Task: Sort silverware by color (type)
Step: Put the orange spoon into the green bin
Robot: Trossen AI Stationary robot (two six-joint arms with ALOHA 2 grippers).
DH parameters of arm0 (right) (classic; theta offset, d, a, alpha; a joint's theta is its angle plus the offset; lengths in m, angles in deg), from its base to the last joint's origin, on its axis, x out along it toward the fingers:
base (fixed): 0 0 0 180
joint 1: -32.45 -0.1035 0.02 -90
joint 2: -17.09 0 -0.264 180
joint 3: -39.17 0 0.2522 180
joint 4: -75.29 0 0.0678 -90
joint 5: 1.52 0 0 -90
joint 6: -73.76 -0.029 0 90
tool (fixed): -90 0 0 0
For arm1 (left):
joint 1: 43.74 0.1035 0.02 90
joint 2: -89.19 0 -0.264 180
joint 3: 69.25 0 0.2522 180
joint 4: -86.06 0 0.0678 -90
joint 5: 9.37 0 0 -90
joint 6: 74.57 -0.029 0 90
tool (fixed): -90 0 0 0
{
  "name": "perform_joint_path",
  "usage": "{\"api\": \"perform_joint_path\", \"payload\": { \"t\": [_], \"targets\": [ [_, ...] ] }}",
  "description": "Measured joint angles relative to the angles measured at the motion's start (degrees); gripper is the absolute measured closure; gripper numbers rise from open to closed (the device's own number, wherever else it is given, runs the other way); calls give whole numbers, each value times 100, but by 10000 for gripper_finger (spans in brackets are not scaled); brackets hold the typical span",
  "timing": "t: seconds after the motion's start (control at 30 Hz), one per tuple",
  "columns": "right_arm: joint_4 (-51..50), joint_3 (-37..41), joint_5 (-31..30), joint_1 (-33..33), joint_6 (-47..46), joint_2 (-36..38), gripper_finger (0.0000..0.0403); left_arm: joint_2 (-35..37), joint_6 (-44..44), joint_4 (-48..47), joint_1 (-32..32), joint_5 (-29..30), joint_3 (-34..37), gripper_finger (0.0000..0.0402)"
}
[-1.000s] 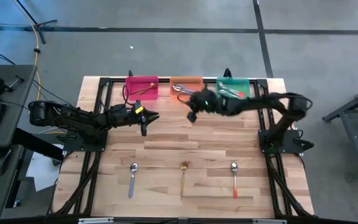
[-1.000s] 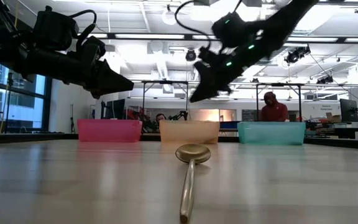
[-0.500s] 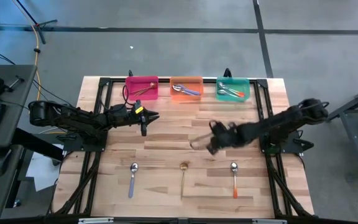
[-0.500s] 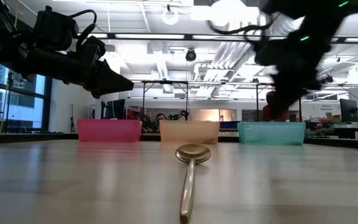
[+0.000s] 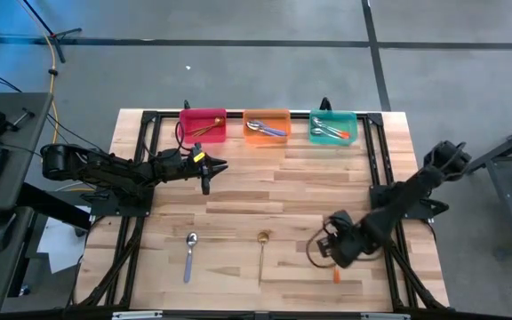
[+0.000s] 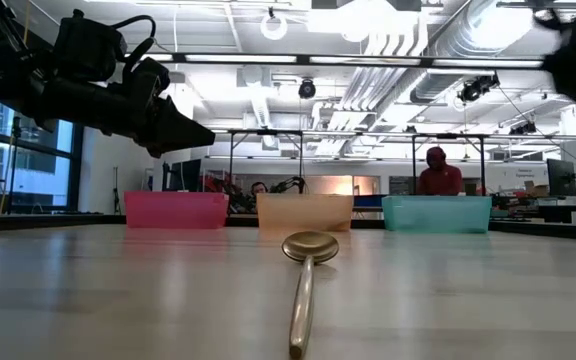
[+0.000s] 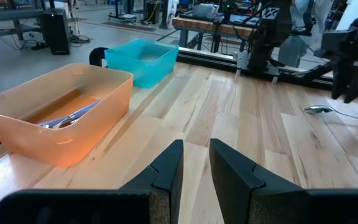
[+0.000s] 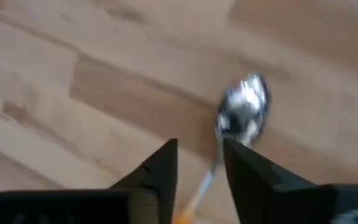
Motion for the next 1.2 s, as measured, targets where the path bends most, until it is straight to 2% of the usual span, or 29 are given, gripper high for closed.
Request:
{"api": "perform_joint_path", "payload": {
  "t": [0.13,0.23,0.43,0.57,0.8,0.87,1.0,1.07,1.2],
  "targets": [
    [-201,0,13,-451,-1026,-24,256,0,11,0,0,0,0,330],
    [-343,0,115,-582,-1414,-215,247,0,55,1,0,2,0,330],
    [-38,2,270,-502,-1366,-800,250,0,134,2,0,2,2,330],
    [110,-1,317,-353,-1126,-1095,279,0,160,3,0,4,2,330],
    [209,-12,217,-93,-324,-1138,389,-57,316,3,-4,51,2,330],
    [325,2,4,-6,-11,-1095,394,-131,313,76,-4,97,2,330],
    [595,15,-967,249,808,-863,398,-390,434,666,-4,127,4,330],
    [833,15,-1368,435,1496,-750,400,-560,468,1064,-4,-5,4,330],
    [1284,130,-1719,1184,3153,-481,402,-898,509,1744,6,-351,4,330]
  ]
}}
